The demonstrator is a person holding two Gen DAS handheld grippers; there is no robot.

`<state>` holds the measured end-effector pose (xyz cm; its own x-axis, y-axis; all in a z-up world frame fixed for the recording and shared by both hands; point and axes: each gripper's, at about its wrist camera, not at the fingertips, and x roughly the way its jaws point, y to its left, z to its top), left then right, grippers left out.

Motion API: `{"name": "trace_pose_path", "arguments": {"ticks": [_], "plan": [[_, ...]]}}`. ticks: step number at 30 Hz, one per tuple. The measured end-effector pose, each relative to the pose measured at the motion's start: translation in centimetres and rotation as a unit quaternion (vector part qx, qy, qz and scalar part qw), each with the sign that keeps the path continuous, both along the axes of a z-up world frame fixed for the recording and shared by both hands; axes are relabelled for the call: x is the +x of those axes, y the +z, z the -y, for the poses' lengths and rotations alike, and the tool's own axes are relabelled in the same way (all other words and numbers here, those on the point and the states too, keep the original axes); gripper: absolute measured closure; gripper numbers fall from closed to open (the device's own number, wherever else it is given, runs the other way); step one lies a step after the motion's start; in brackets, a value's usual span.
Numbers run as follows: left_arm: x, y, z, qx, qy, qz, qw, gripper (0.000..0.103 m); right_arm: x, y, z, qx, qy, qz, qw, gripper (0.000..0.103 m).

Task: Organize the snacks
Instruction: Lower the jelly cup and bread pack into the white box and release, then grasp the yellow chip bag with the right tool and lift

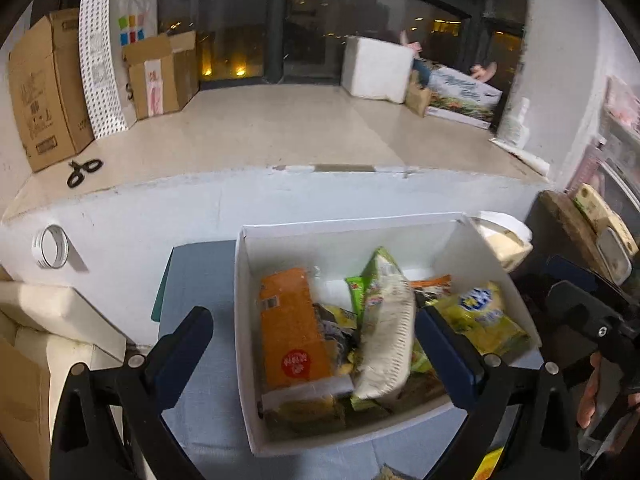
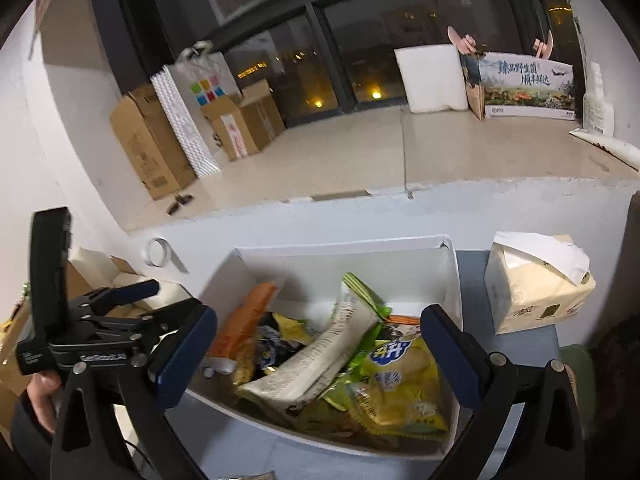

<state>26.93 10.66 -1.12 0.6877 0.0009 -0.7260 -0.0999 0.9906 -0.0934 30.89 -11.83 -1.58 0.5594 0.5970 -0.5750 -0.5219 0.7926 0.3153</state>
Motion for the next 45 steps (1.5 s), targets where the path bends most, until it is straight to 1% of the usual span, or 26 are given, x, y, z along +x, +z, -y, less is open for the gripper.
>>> {"name": "trace_pose_path", "arguments": {"ticks": [2, 4, 5, 7, 9, 11, 13, 16, 18, 19, 21, 23, 26, 29, 33, 35, 37, 39, 40, 41, 45], "plan": [[-2.0, 1.1, 1.0, 0.013, -0.016, 0.014, 0.9997, 0.0, -1.2, 0.7, 0.6, 0.011, 0.008, 0.009, 1.0, 0.0], [-4.1, 2.0, 1.9, 0.024, -0.041, 0.025, 0.9986, 0.0, -3.2, 1.6, 1.6, 0.022, 0.023, 0.022, 0.999, 0.0], [-5.7, 2.5, 2.5, 0.038, -0.051, 0.033, 0.9974, 0.0, -4.3, 2.0, 2.1, 0.025, 0.031, 0.028, 0.999, 0.0], [-8.2, 3.1, 3.2, 0.052, -0.063, 0.04, 0.9958, 0.0, -6.7, 2.5, 2.8, 0.02, 0.051, 0.042, 0.998, 0.0], [-11.0, 3.3, 3.7, 0.057, -0.078, 0.048, 0.9942, 0.0, -9.0, 2.5, 3.7, 0.008, 0.06, 0.061, 0.996, 0.0], [-13.6, 3.1, 3.9, 0.042, -0.085, 0.046, 0.9944, 0.0, -11.5, 2.1, 4.8, 0.0, 0.068, 0.073, 0.995, 0.0], [-15.7, 2.7, 3.8, 0.029, -0.088, 0.05, 0.9944, 0.0, -13.4, 1.1, 6.0, -0.003, 0.073, 0.073, 0.995, 0.0], [-18.3, 1.3, 3.9, 0.001, -0.098, 0.032, 0.9947, 0.0, -15.7, -0.7, 7.7, -0.015, 0.073, 0.064, 0.995, 0.0], [-19.7, 0.0, 4.1, -0.002, -0.099, 0.019, 0.9949, 0.0, -16.6, -2.4, 8.7, -0.032, 0.078, 0.053, 0.995, 0.0], [-20.1, -0.5, 4.1, -0.004, -0.097, 0.014, 0.9952, 0.0, -16.8, -3.2, 9.1, -0.041, 0.082, 0.048, 0.995, 0.0], [-20.8, -1.6, 4.2, -0.013, -0.093, 0.001, 0.9956, 0.0, -17.2, -5.7, 9.8, -0.079, 0.092, 0.029, 0.992, 0.0], [-21.2, -2.4, 4.1, -0.02, -0.082, -0.003, 0.9964, 0.0, -17.3, -7.9, 10.4, -0.104, 0.096, 0.009, 0.99, 0.0], [-21.4, -3.4, 3.9, -0.043, -0.076, -0.009, 0.9962, 0.0, -17.0, -11.0, 11.3, -0.111, 0.084, -0.04, 0.99, 0.0], [-21.1, -3.9, 4.2, -0.051, -0.079, -0.015, 0.9954, 0.0, -16.8, -13.4, 11.3, -0.108, 0.081, -0.065, 0.989, 0.0], [-21.0, -4.2, 5.0, -0.042, -0.089, -0.018, 0.995, 0.0, -16.2, -15.3, 10.9, -0.108, 0.093, -0.07, 0.987, 0.0], [-21.0, -4.4, 5.5, -0.037, -0.093, -0.021, 0.9947, 0.0, -15.6, -15.7, 11.0, -0.112, 0.101, -0.055, 0.987, 0.0], [-21.0, -4.5, 5.8, -0.035, -0.098, -0.022, 0.9944, 0.0, -14.9, -16.3, 11.0, -0.116, 0.105, -0.069, 0.985, 0.0], [-20.9, -4.6, 6.1, -0.034, -0.101, -0.024, 0.9941, 0.0, -14.5, -16.1, 11.1, -0.097, 0.13, -0.062, 0.985, 0.0], [-20.8, -4.7, 6.2, -0.034, -0.102, -0.025, 0.9939, 0.0, -14.3, -16.1, 11.0, -0.097, 0.135, -0.063, 0.984, 0.0], [-20.8, -4.7, 6.3, -0.033, -0.103, -0.026, 0.9938, 0.0, -14.3, -16.3, 10.7, -0.11, 0.139, -0.061, 0.982, 0.0], [-20.7, -5.0, 6.8, -0.03, -0.108, -0.03, 0.9932, 0.0, -15.3, -16.6, 10.0, -0.152, 0.152, -0.025, 0.976, 0.0]]}}
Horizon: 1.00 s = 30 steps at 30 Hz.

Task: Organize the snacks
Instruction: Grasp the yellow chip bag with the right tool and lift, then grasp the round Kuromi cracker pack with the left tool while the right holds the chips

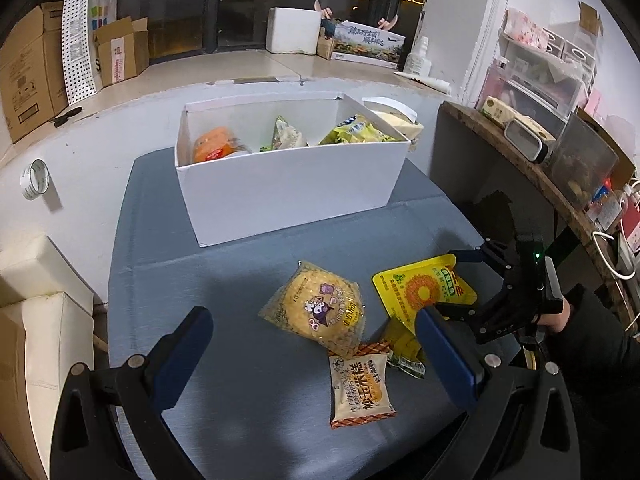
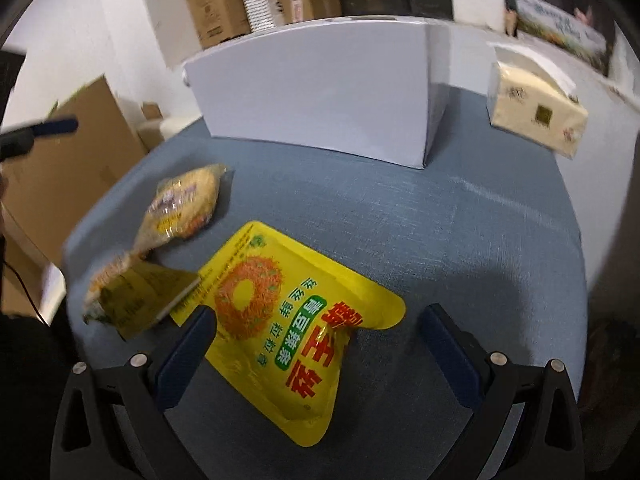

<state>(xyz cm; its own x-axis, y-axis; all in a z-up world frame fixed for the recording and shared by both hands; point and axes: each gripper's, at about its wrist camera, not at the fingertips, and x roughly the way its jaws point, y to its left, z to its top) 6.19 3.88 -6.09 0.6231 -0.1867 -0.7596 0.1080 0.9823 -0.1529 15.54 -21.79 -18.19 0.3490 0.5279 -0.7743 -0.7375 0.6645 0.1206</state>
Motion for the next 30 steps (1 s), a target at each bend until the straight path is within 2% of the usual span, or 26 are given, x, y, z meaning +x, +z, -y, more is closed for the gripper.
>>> {"name": "trace_pose_path", "arguments": {"ticks": [5, 7, 8, 9, 10, 11, 13, 15, 20, 26, 30], "plan": [[0.2, -0.5, 0.5, 0.006, -0.002, -0.006, 1.0, 0.0, 0.0, -0.1, -0.6, -0.015, 0.003, 0.012, 1.0, 0.0], [0.1, -0.6, 0.6, 0.006, -0.005, -0.006, 1.0, 0.0, -0.1, -0.3, -1.4, -0.034, 0.009, 0.026, 0.999, 0.007], [0.1, -0.7, 0.7, 0.007, -0.006, -0.007, 0.9999, 0.0, -0.2, -0.2, -1.3, -0.035, 0.012, 0.03, 0.999, 0.013], [0.1, -0.7, 0.7, 0.008, -0.005, -0.007, 0.9999, 0.0, -0.3, 0.1, -1.0, -0.024, 0.021, 0.038, 0.999, 0.034], [0.1, -0.8, 0.7, 0.008, -0.004, -0.008, 0.9999, 0.0, -0.3, 0.1, -0.7, -0.016, 0.021, 0.03, 0.999, 0.043], [0.2, -0.9, 0.6, 0.008, -0.004, -0.01, 0.9999, 0.0, -0.1, 0.2, -0.2, -0.001, 0.015, 0.022, 1.0, 0.047], [0.2, -1.1, 0.6, 0.007, -0.004, -0.012, 0.9999, 0.0, -0.4, 0.6, 0.5, 0.022, 0.01, 0.025, 0.999, 0.067], [0.3, -1.3, 0.6, 0.01, -0.004, -0.015, 0.9998, 0.0, -0.9, 1.1, 0.9, 0.048, 0.004, 0.032, 0.998, 0.074], [0.4, -1.6, 0.2, 0.009, 0.002, -0.016, 0.9998, 0.0, -2.9, 3.2, 0.2, 0.058, 0.01, 0.074, 0.996, 0.076], [1.8, -3.8, 0.4, 0.01, 0.001, -0.043, 0.999, 0.0, -4.2, 7.3, 0.9, 0.058, -0.025, 0.139, 0.988, 0.076], [3.4, -5.6, 2.3, 0.041, -0.036, -0.056, 0.997, 0.0, -3.8, 8.0, 1.4, 0.057, -0.054, 0.132, 0.988, 0.076]]}}
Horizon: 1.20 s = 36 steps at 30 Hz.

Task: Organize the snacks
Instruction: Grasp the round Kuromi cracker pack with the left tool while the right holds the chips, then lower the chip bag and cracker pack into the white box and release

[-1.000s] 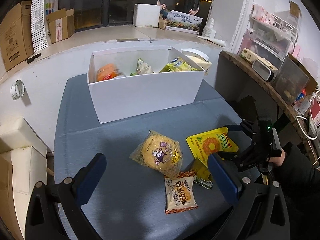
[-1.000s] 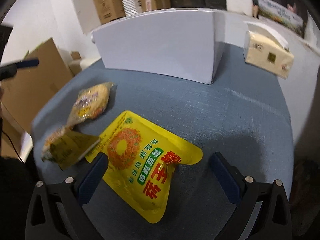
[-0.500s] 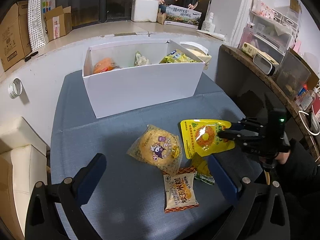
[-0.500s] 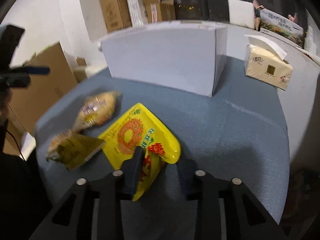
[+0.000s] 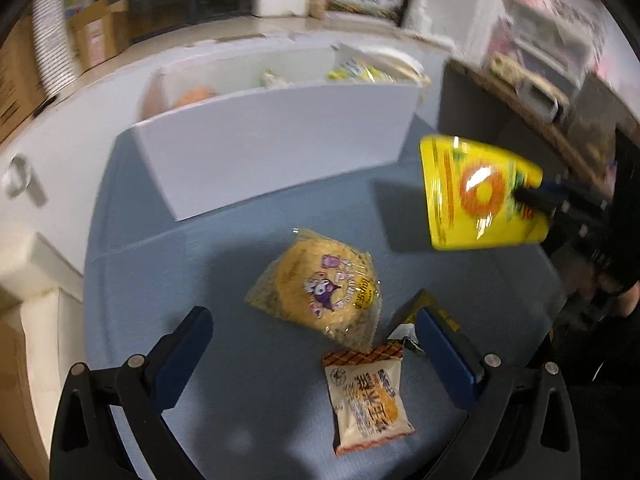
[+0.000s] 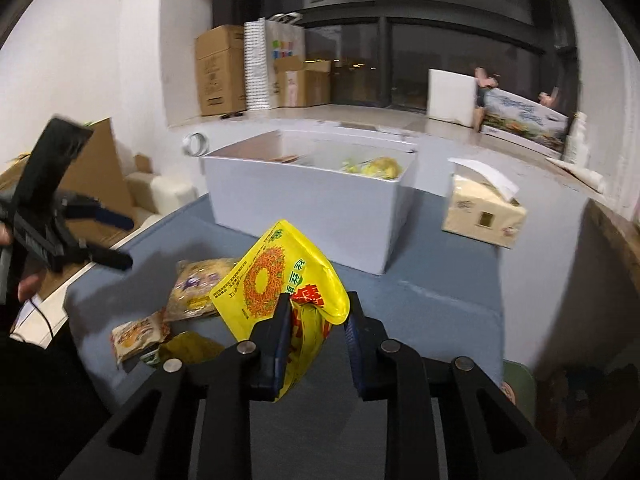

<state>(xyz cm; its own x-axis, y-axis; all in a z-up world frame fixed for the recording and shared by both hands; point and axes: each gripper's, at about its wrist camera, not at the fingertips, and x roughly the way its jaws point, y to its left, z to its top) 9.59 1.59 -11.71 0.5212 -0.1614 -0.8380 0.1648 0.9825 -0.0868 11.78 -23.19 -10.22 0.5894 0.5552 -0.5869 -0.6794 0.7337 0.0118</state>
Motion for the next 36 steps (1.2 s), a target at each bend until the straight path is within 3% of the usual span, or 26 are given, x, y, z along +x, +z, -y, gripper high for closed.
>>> {"name": "trace_pose_path", "arguments": {"ticks": [5, 10, 12, 13, 14, 17, 21, 28, 32, 36], "plan": [[3.9, -3.2, 2.3, 0.023, -0.048, -0.042, 0.9977, 0.0, 0.7, -0.3, 1.1, 0.014, -0.031, -0.022, 0.999, 0.076], [6.2, -5.7, 3.8, 0.061, -0.041, -0.069, 0.995, 0.001, 0.5, -0.4, 1.8, 0.026, -0.039, -0.032, 0.998, 0.076], [6.3, -6.4, 4.0, 0.078, -0.035, -0.073, 0.9937, 0.005, 0.4, -0.4, 2.1, 0.031, -0.038, -0.037, 0.998, 0.076], [6.2, -6.2, 3.8, 0.068, -0.032, -0.067, 0.9949, 0.016, 0.4, -0.5, 2.1, 0.033, -0.038, -0.038, 0.998, 0.076], [6.0, -5.9, 3.6, 0.056, -0.032, -0.062, 0.996, 0.021, 0.4, -0.6, 2.2, 0.034, -0.039, -0.04, 0.998, 0.076], [5.6, -5.2, 2.8, 0.046, -0.021, -0.055, 0.9972, 0.024, 0.3, -0.7, 2.4, 0.042, -0.037, -0.047, 0.997, 0.076], [4.1, -2.4, 1.0, -0.006, -0.01, -0.019, 0.9998, 0.025, 0.2, -0.6, 2.4, 0.052, -0.038, -0.05, 0.997, 0.076], [2.1, 5.8, -2.1, -0.029, 0.022, 0.085, 0.9957, 0.025, 0.2, 1.5, 1.8, 0.072, -0.048, -0.038, 0.995, 0.076], [4.3, 11.2, -3.8, -0.034, 0.032, 0.137, 0.9894, 0.025, 1.0, 4.9, 0.8, 0.09, -0.06, -0.008, 0.994, 0.076], [9.6, 13.7, -4.6, -0.018, 0.045, 0.154, 0.9869, 0.025, 3.6, 8.5, -1.4, 0.092, -0.064, 0.021, 0.993, 0.076]]}}
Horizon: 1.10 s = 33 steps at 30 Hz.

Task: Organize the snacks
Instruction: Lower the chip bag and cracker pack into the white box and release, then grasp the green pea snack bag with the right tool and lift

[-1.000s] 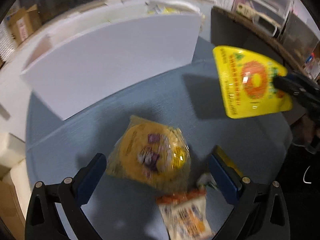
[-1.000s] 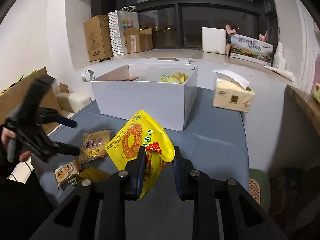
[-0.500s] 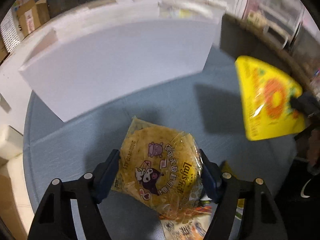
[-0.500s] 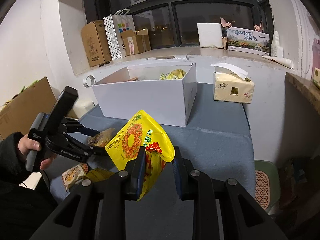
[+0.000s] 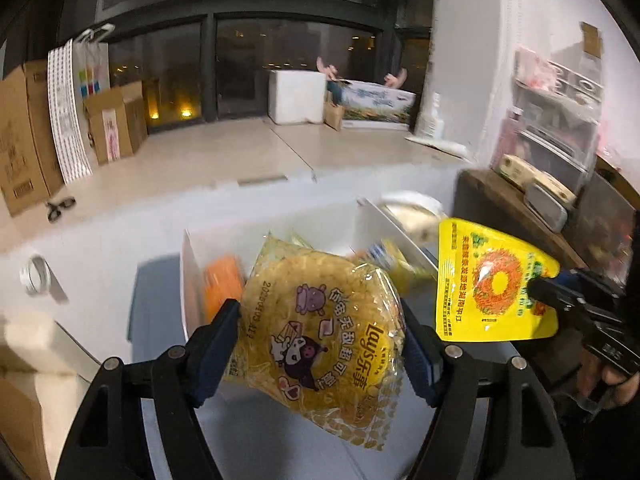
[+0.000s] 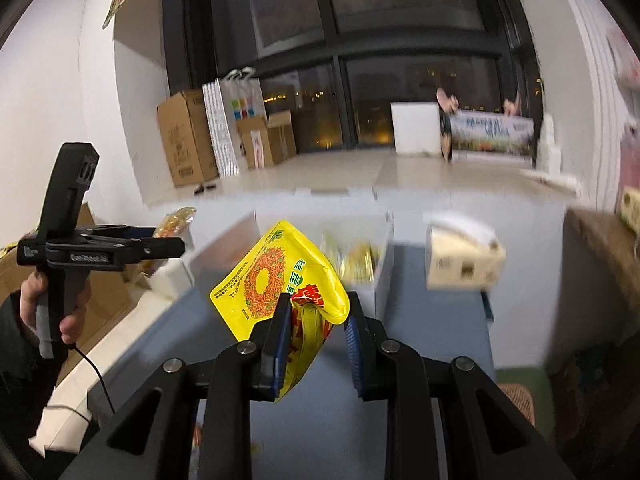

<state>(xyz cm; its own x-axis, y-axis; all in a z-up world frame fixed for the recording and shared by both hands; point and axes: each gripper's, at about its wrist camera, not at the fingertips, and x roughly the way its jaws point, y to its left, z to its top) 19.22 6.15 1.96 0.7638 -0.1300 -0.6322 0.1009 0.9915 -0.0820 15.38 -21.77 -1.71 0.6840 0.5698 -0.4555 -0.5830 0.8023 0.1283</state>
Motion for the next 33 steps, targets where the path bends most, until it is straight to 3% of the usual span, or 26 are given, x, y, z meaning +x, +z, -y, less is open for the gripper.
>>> {"name": "trace_pose_path", "arguments": {"ticks": [3, 6, 10, 12, 14, 15, 16, 20, 22, 27, 33], "plan": [[3.8, 0.5, -0.5, 0.002, 0.006, -0.002, 1.0, 0.025, 3.6, 2.3, -2.7, -0.02, -0.011, 0.021, 1.0, 0.076], [7.5, 0.0, -0.6, 0.008, 0.007, -0.008, 0.9999, 0.024, 8.5, 3.4, -5.0, -0.037, -0.031, 0.007, 0.999, 0.076], [10.7, -1.4, -0.5, 0.011, 0.008, -0.024, 0.9996, 0.022, 14.2, 3.0, -7.8, -0.079, -0.074, -0.016, 0.994, 0.075], [12.1, -2.4, -0.8, 0.0, -0.005, -0.045, 0.999, 0.015, 15.9, 2.5, -8.9, -0.089, -0.08, -0.031, 0.992, 0.074], [13.0, -3.4, -1.1, 0.005, 0.001, -0.064, 0.998, 0.0, 17.2, 1.9, -9.8, -0.097, -0.082, -0.047, 0.991, 0.06], [12.8, -3.7, -1.2, 0.007, 0.007, -0.064, 0.9979, 0.0, 17.9, 1.3, -10.3, -0.101, -0.075, -0.063, 0.99, 0.028], [12.5, -4.0, -1.4, 0.004, 0.008, -0.066, 0.9978, 0.0, 18.0, 0.9, -10.4, -0.103, -0.073, -0.072, 0.989, 0.007], [11.2, -4.3, -2.2, -0.012, 0.007, -0.065, 0.9978, 0.0, 17.7, 1.0, -9.8, -0.094, -0.086, -0.059, 0.99, 0.006], [10.7, -4.1, -2.3, -0.005, 0.01, -0.062, 0.998, 0.0, 17.3, 1.4, -9.3, -0.093, -0.088, -0.053, 0.99, 0.0], [8.2, -2.1, -2.1, -0.01, 0.001, -0.043, 0.999, 0.0, 15.4, 2.7, -8.7, -0.099, -0.077, -0.029, 0.992, 0.0], [1.1, 0.3, -0.5, 0.05, -0.024, -0.017, 0.9983, 0.0, 10.1, 4.5, -5.7, -0.054, -0.035, -0.002, 0.998, 0.0]]}}
